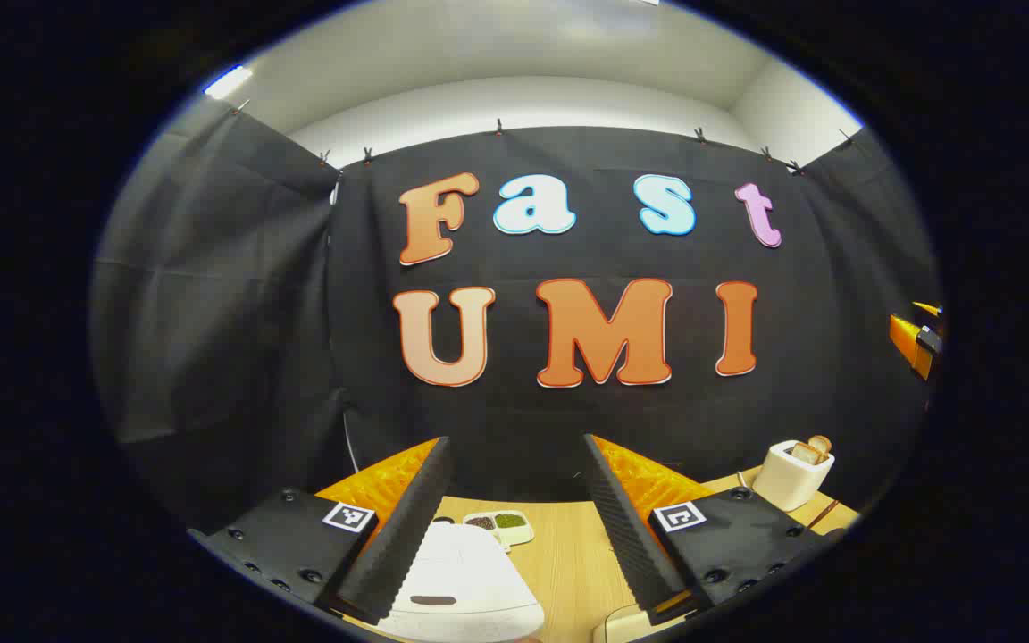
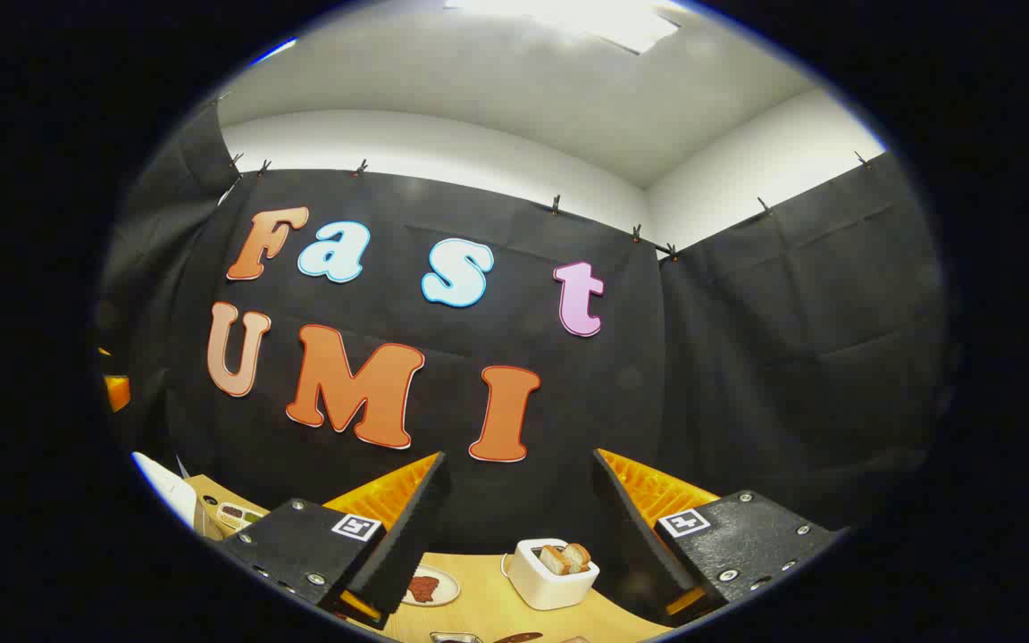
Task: Close the left gripper, press the button to open the rice cooker; take a wooden spoon from the chopstick holder with the right hand, scoop a spoonful of rice and pour it into the rice cooker, then put the wooden spoon back into the chopstick holder.
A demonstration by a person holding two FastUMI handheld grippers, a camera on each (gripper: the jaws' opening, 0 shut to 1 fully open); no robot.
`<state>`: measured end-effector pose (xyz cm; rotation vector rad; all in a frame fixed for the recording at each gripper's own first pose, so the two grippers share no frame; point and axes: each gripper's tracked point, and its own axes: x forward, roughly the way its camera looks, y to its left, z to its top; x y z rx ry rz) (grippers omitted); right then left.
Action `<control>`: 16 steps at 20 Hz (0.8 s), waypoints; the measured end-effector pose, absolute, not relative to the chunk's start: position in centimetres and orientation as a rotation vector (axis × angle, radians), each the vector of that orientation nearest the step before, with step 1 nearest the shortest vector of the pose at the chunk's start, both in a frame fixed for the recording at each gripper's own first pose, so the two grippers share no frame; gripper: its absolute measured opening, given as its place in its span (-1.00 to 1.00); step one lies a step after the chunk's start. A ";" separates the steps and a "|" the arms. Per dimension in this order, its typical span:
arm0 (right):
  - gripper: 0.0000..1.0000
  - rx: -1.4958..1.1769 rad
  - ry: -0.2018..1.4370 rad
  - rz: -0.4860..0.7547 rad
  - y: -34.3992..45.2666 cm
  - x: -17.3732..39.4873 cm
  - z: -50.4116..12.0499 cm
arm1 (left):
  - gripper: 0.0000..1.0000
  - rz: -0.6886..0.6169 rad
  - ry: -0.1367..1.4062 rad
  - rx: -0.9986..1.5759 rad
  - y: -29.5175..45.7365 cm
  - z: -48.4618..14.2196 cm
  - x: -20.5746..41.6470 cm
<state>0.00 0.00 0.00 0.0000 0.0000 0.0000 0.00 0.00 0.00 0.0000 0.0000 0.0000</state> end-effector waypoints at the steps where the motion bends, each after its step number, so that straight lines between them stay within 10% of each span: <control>1: 0.94 0.005 -0.006 0.018 0.1 0.2 0.1 | 0.96 0.016 -0.008 -0.005 -0.3 0.2 -0.5; 16: 0.94 -0.018 0.000 0.155 -3.1 1.2 -2.3 | 0.94 0.074 -0.069 0.029 -3.6 5.1 -2.8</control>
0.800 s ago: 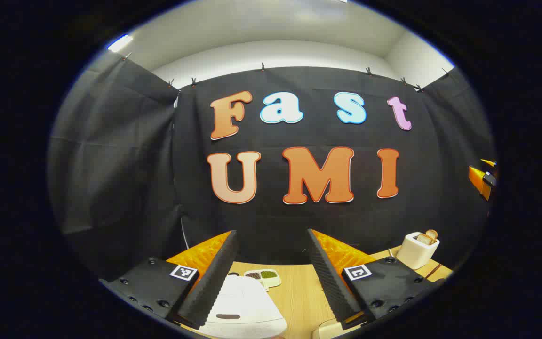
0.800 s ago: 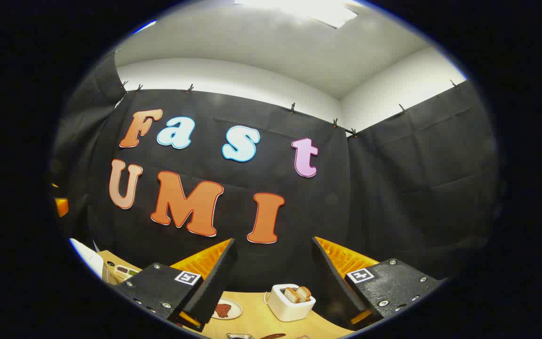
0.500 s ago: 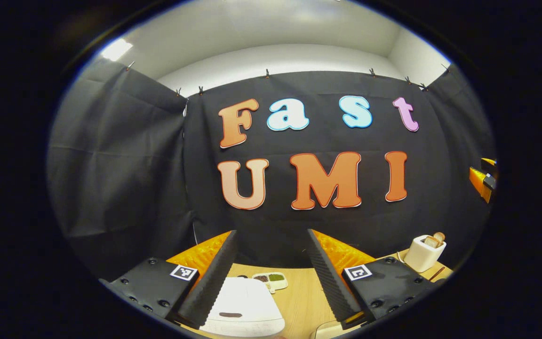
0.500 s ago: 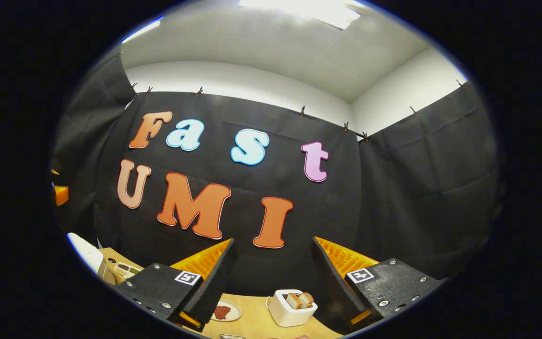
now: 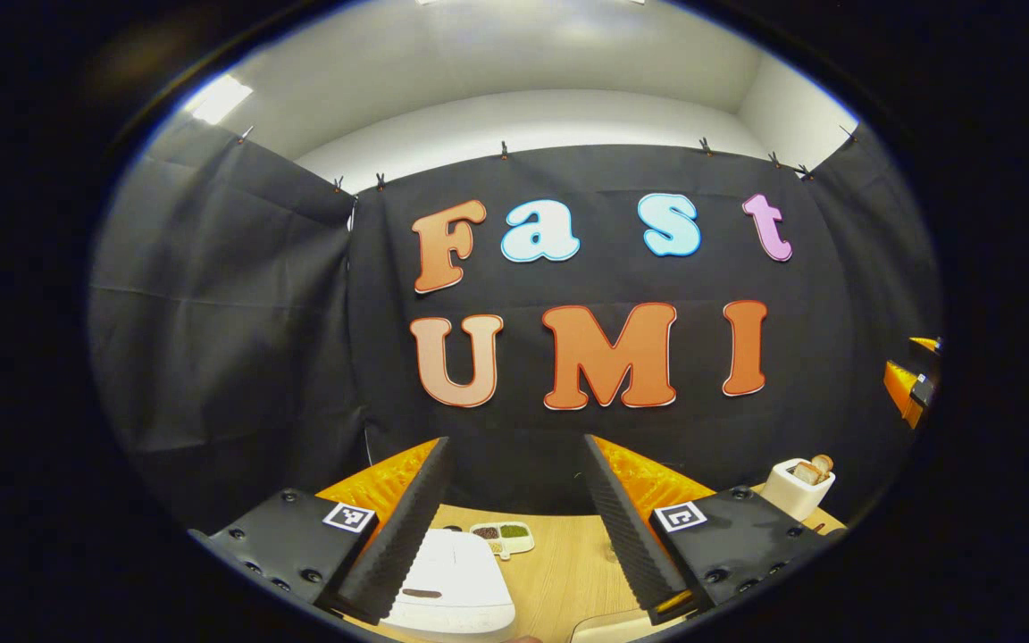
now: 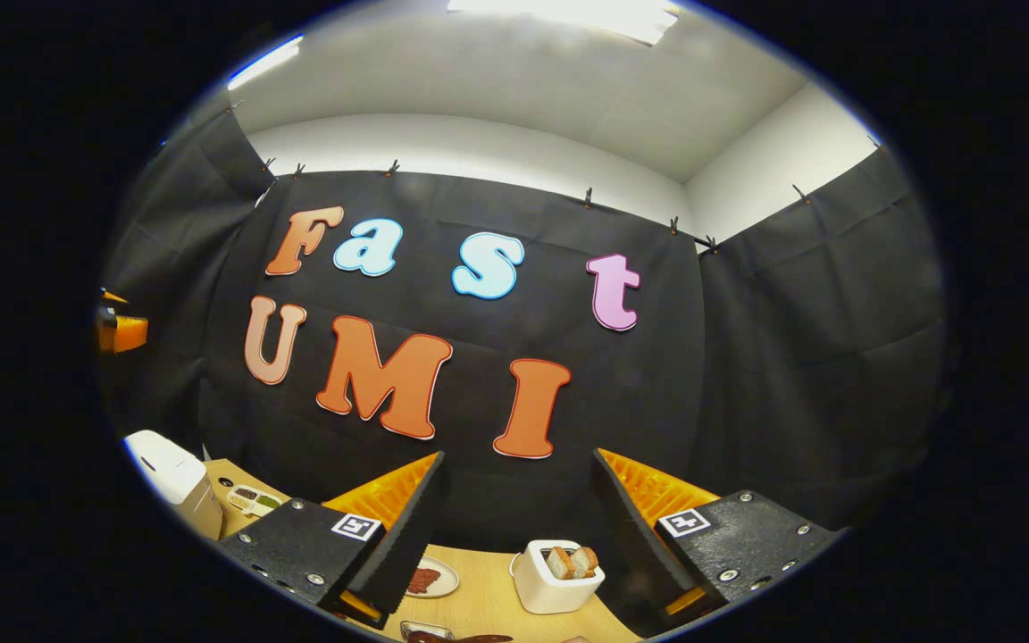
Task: Close the left gripper, press the button to open the rice cooker; take a wooden spoon from the chopstick holder with the right hand, scoop a spoonful of rice and pour it into the rice cooker, then put the wooden spoon back into the chopstick holder.
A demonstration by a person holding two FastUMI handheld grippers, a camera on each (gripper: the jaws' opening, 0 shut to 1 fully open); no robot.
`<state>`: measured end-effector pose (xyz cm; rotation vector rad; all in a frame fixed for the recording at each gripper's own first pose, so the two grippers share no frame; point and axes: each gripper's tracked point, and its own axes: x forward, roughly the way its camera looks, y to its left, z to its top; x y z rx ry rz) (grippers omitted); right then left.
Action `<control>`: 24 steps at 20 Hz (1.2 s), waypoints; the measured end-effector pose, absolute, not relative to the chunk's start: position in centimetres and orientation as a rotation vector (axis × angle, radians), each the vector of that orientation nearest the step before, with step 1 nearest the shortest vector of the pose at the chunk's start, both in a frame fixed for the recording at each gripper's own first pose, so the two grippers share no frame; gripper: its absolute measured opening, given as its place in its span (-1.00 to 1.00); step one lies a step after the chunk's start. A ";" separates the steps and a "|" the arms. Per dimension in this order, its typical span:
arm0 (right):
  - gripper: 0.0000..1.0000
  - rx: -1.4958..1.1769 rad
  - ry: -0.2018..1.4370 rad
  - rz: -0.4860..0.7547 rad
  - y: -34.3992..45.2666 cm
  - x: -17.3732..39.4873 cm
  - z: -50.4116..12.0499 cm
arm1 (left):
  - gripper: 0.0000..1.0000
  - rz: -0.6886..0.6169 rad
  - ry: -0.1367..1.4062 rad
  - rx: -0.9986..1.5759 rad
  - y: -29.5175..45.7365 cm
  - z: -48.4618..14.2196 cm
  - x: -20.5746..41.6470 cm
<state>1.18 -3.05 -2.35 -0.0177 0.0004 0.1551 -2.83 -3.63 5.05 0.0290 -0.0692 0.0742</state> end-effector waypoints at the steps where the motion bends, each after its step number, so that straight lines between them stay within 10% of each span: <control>1: 0.94 -0.016 -0.001 0.160 -3.3 1.3 -2.4 | 0.94 0.091 -0.089 0.032 -3.3 5.7 -3.2; 7: 1.00 0.001 -0.006 0.205 -3.7 1.9 -3.0 | 0.86 0.092 -0.122 0.037 -4.9 7.2 -4.7; 12: 0.94 0.000 0.007 0.248 -3.7 1.7 -4.0 | -0.84 0.150 -0.050 0.026 -4.5 6.0 -5.3; 24: 0.95 -0.025 0.100 0.196 -5.2 0.6 -7.1 | -0.90 0.272 0.438 -0.111 3.8 -5.0 -2.2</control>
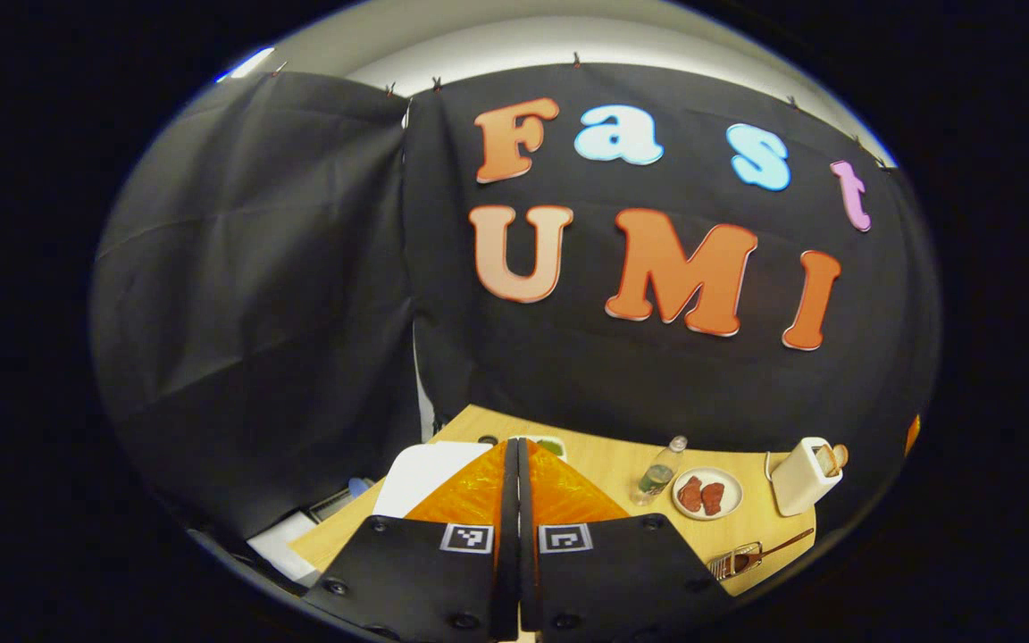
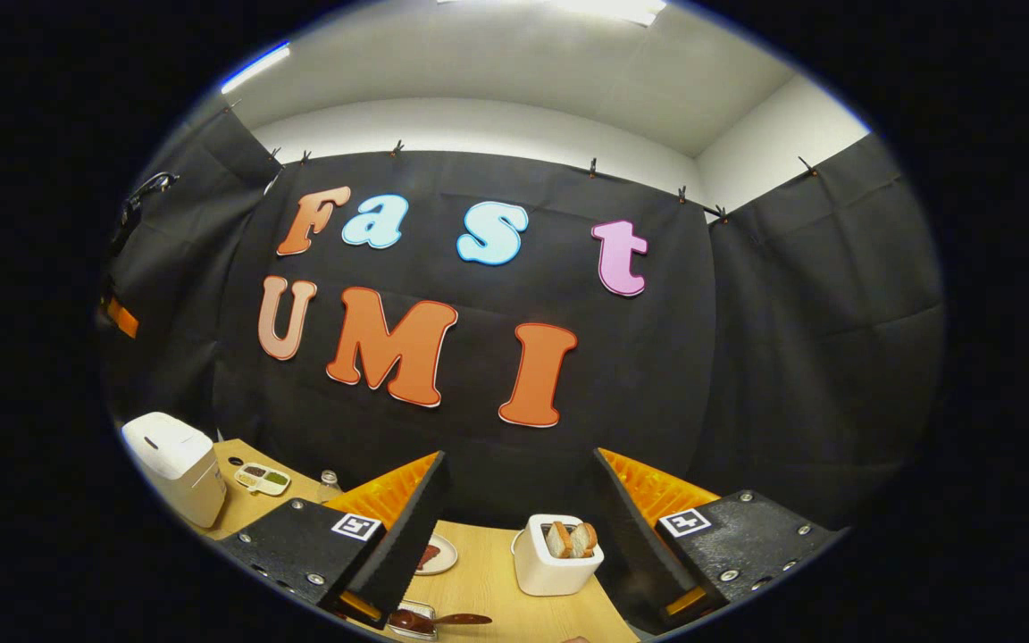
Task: Close the left gripper, press the button to open the rice cooker; take a wooden spoon from the chopstick holder with the right hand, scoop a spoonful of rice and pour it into the rice cooker, then put the wooden spoon back into the chopstick holder.
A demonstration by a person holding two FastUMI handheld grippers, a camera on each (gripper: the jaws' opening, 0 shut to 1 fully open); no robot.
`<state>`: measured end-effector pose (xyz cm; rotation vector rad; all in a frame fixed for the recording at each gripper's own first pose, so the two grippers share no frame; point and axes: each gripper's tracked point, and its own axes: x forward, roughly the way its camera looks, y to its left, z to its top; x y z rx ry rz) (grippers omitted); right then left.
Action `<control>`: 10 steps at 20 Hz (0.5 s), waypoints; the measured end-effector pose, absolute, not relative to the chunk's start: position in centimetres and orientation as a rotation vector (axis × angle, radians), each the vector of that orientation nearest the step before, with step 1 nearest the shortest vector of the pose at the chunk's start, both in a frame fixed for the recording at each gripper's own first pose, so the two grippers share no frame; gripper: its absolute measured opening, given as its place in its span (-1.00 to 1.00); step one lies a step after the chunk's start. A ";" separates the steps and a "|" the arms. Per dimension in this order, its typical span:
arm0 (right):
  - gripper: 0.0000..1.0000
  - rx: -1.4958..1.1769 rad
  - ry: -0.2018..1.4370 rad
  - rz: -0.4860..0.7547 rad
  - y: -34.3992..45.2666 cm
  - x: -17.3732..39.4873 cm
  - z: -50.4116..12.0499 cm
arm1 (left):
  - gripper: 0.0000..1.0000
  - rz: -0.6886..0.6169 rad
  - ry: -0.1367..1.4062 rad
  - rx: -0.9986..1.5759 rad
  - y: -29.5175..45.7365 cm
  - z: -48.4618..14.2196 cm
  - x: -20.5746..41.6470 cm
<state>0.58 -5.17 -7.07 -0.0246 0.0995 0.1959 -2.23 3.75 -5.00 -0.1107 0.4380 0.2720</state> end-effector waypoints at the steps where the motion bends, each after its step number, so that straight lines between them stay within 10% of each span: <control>1: 0.95 -0.036 0.102 0.172 -5.4 0.3 -7.2 | -0.89 0.287 0.496 -0.125 5.0 -6.8 -2.0; 10: 0.95 -0.050 0.209 0.051 -2.0 -1.6 -8.8 | -0.91 0.234 0.986 -0.433 9.1 -21.9 -0.5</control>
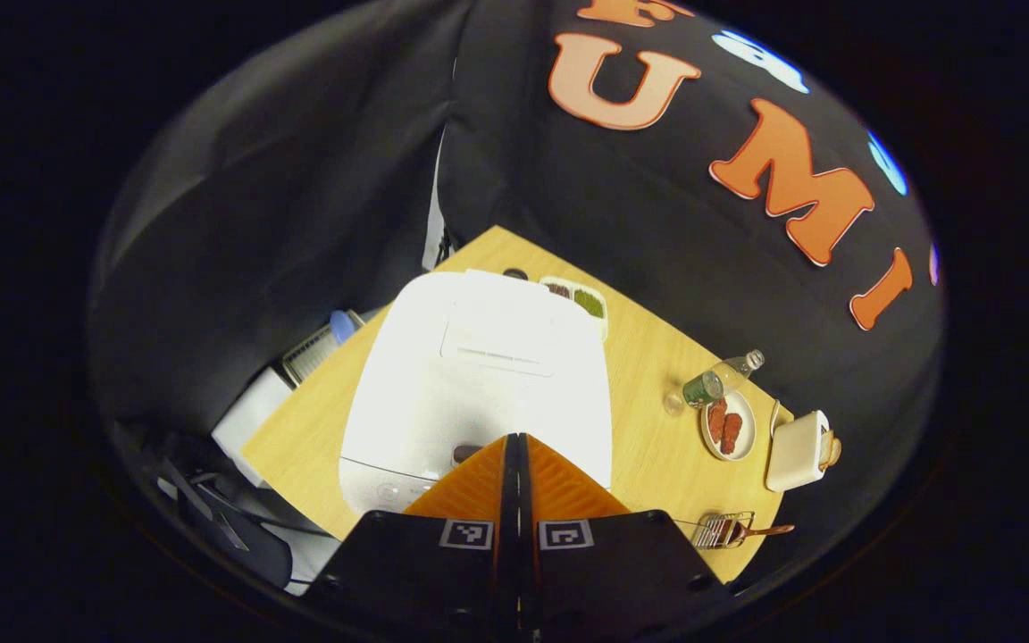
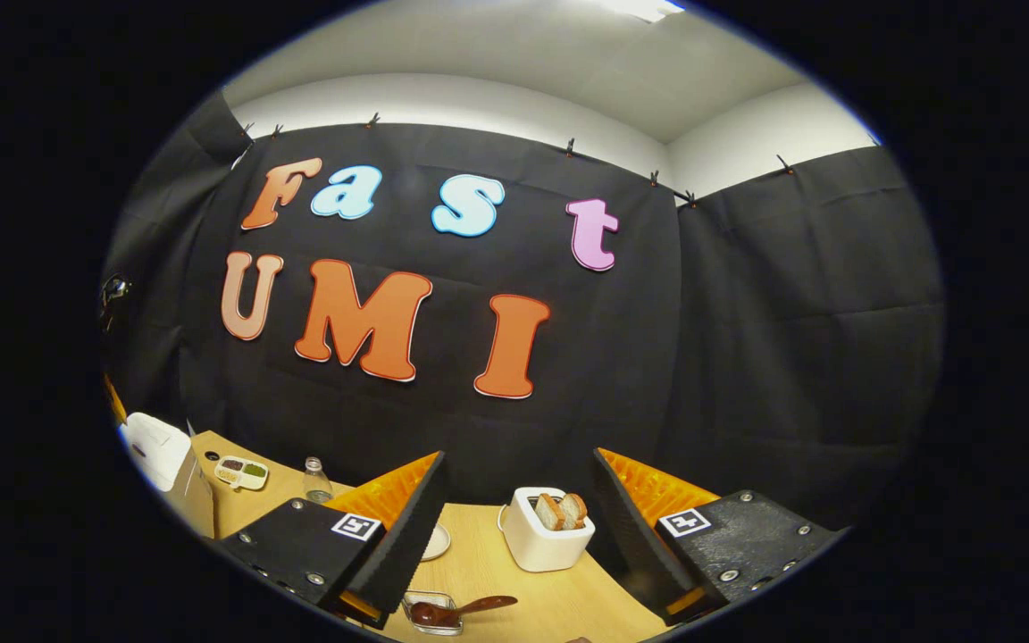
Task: Close the left gripper, press the button to open the rice cooker; take a wooden spoon from the chopstick holder with the right hand, scoop a spoonful of rice and pour it into the rice cooker, then put the wooden spoon back into the chopstick holder.
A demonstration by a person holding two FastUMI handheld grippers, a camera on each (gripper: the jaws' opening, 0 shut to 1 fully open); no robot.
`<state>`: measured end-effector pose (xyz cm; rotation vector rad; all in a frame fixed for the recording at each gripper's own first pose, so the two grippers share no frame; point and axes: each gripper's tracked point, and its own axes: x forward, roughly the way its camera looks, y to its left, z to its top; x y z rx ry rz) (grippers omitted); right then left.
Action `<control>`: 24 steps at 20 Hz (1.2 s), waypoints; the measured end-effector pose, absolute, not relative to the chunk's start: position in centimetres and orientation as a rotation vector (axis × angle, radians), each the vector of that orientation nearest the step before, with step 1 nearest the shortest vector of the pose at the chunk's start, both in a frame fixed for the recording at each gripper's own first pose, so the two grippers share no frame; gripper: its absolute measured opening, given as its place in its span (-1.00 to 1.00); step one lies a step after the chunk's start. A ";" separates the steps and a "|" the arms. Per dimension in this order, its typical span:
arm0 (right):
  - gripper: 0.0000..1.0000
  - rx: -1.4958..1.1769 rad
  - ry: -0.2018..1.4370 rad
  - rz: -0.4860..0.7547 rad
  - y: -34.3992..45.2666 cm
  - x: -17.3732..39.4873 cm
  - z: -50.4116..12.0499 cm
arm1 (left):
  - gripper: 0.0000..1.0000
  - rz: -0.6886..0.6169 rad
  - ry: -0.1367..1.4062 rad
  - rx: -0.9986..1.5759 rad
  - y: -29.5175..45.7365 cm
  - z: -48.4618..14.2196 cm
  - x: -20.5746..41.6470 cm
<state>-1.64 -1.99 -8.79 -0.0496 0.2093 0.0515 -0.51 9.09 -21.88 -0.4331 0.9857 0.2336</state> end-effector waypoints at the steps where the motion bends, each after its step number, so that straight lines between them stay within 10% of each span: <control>1: 0.95 -0.059 0.219 0.049 -1.4 -1.9 -9.0 | -0.89 0.231 1.016 -0.442 9.3 -23.4 -0.5; 13: 0.95 -0.022 0.315 0.111 3.0 -1.9 -11.9 | -0.89 0.211 1.075 -0.488 9.1 -26.7 -0.2; 24: 0.95 -0.001 0.431 0.126 1.1 -2.4 -17.2 | -0.89 0.237 0.485 -0.264 12.1 -11.2 4.6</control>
